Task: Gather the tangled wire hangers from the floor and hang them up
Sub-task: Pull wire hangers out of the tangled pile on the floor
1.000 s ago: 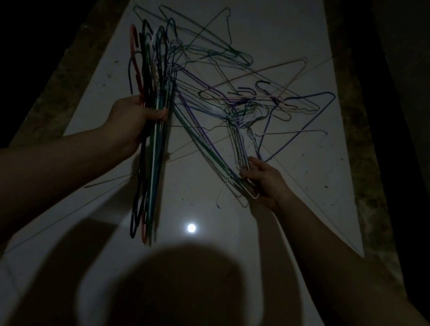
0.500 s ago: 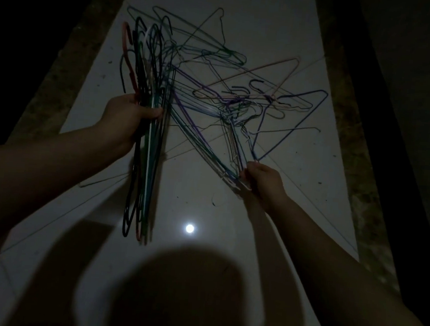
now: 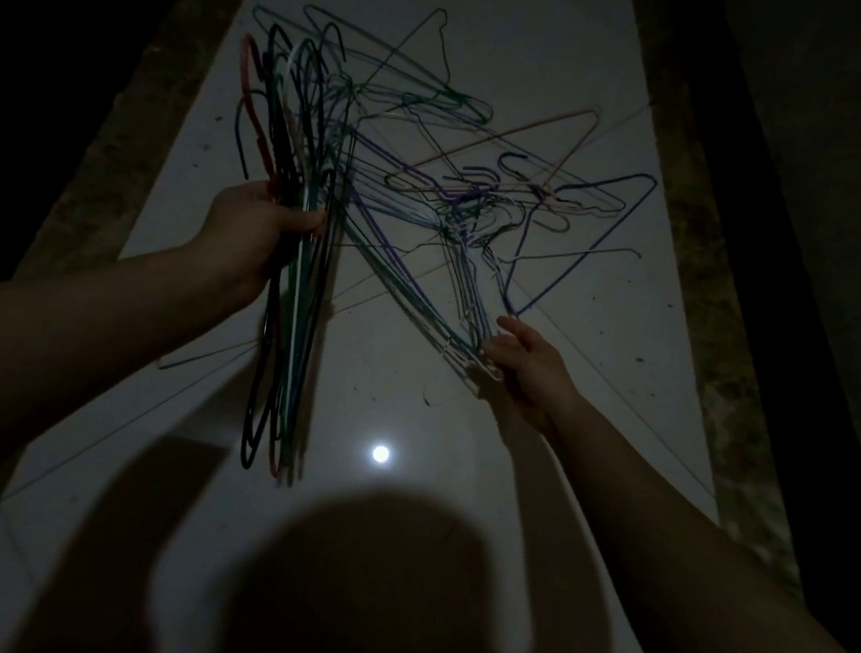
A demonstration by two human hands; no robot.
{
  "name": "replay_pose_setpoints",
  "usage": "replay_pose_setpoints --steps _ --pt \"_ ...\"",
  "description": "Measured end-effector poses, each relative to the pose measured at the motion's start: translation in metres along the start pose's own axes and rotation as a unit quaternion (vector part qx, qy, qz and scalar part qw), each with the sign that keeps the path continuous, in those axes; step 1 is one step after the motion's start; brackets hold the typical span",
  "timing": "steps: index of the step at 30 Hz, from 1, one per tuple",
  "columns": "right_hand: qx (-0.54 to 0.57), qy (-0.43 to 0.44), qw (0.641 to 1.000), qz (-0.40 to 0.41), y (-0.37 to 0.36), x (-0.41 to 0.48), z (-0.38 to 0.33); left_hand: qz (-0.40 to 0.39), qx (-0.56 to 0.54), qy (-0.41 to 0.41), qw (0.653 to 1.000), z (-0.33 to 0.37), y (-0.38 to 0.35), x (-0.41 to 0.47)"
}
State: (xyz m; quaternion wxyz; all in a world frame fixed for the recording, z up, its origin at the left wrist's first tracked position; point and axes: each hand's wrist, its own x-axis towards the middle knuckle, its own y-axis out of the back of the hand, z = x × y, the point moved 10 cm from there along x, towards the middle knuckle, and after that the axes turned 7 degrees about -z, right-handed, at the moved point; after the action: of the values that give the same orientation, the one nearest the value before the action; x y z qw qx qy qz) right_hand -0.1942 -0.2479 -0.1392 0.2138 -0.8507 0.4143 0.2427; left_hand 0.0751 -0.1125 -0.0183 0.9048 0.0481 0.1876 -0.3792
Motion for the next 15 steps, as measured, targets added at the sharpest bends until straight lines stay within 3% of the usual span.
replay_pose_setpoints --steps 4,9,13,15 --pt "-0.104 -0.020 0.992 0.067 0.009 0.003 -0.002 -0.002 0.004 -0.003 1.000 0.001 -0.001 -0.002" --pt "0.054 -0.038 0.997 0.047 0.000 0.004 0.001 -0.001 0.001 -0.003 1.000 0.004 -0.001 -0.004" --pt "-0.105 -0.014 0.989 0.107 0.010 0.002 -0.005 0.004 0.004 -0.004 1.000 0.005 0.003 -0.003" --pt "-0.093 -0.002 0.989 0.119 0.011 0.001 -0.005 0.009 0.008 -0.002 1.000 0.005 0.005 -0.003"
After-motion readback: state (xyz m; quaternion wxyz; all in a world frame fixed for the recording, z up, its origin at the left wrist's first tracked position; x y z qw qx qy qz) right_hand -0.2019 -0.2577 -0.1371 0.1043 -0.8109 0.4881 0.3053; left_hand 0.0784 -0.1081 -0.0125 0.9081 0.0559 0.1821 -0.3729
